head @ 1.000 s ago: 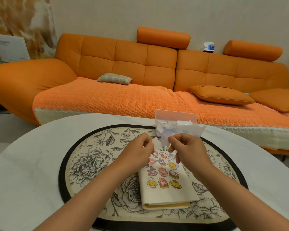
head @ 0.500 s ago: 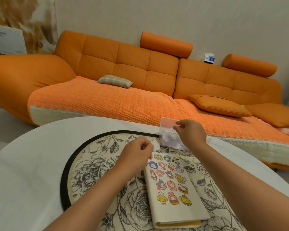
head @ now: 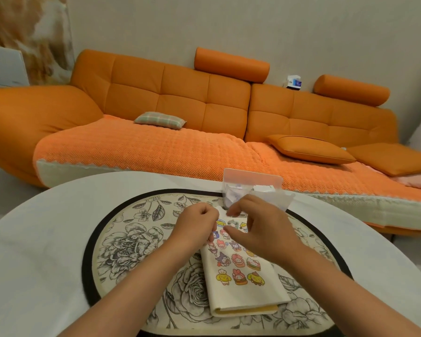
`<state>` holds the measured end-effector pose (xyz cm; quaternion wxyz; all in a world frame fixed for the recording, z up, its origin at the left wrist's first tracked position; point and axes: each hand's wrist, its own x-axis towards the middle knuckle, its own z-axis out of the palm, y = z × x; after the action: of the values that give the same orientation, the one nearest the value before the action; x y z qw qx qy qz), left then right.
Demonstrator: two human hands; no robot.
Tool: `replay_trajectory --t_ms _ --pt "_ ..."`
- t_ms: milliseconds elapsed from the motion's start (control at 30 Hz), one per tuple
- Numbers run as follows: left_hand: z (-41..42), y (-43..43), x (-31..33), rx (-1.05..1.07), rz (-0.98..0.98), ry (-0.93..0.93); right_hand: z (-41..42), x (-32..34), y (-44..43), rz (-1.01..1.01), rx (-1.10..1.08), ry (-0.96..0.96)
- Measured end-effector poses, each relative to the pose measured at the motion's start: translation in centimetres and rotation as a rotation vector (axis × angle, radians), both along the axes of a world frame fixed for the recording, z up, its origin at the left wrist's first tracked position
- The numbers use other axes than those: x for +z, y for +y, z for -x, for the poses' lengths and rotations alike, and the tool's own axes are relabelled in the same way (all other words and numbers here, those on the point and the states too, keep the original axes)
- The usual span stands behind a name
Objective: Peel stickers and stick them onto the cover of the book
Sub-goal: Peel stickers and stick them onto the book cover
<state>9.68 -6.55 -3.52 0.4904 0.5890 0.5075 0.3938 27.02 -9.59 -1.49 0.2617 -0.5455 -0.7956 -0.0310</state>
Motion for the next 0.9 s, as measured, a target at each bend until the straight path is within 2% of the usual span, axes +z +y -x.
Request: replay_trajectory --t_ms 233,367,467,567,633,700,900 --pt "-1.5 -1.2 0.2 -0.048 0.09 -0.002 -1.1 -1.7 -0.1 -0.303 0.044 -0.167" --pt "-2.1 -1.4 0.5 -0.046 0.257 -0.153 -1.7 -2.0 0.0 -0.373 0.053 -0.116" --pt "-2.4 -1.8 0.8 -0.112 0.404 -0.333 -1.6 -1.8 -0.4 -0.216 -0.048 0.164" --pt "-2.6 -2.0 1.0 -0.109 0.433 -0.445 -1.3 -0.8 -0.7 0.081 -0.146 0.61" --pt "-2.6 -1.8 1.0 -0.036 0.349 -0.369 -1.5 -0.1 -0.9 0.32 -0.188 0.947" --pt "-2.8 -1.8 1.0 0.001 0.241 -0.235 -2.0 0.3 -1.0 0.526 -0.212 1.172" --pt "-3.7 -2.9 0.9 -0.058 0.059 -0.096 -3.0 0.3 -1.3 0.818 -0.184 1.351"
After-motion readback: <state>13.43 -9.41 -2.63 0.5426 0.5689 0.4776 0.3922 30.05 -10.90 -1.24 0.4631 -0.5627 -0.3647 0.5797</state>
